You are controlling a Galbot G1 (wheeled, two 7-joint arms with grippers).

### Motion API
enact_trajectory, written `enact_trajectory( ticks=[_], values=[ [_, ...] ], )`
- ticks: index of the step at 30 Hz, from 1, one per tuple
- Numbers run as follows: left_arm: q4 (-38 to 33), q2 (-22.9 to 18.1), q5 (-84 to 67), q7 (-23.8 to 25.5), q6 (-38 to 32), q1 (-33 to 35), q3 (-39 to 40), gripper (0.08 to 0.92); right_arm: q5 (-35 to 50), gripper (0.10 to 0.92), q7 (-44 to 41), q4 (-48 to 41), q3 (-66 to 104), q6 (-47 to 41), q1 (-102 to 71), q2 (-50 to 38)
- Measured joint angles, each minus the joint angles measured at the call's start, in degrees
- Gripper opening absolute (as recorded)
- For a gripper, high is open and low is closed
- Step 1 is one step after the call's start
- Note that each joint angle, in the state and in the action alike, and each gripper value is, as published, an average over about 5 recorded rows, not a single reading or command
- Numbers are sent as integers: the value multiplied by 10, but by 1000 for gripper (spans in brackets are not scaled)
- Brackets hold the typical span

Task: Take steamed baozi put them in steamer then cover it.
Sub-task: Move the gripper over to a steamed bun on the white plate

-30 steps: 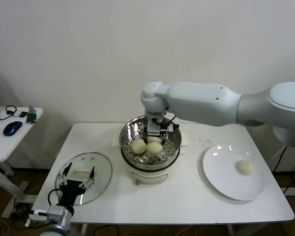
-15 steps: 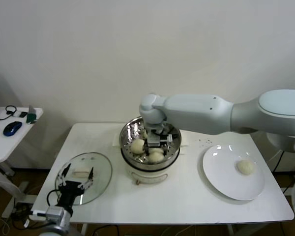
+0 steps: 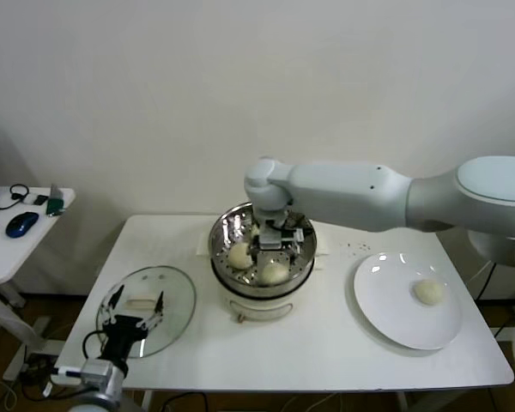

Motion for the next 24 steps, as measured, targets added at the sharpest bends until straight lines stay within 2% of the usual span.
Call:
enact_trajectory(
  ticks=[8, 16, 24],
  values=[
    [-3, 0, 0, 0, -3, 0, 2, 823, 68, 823, 26, 5, -13, -58, 52, -73],
    [-8, -4, 0, 0, -1, -3, 4, 823, 157, 823, 99, 30, -44, -176, 89, -183],
    [-10, -4, 0, -1, -2, 2, 2, 823, 184, 823, 126, 37, -25, -288, 48, -313]
  ],
)
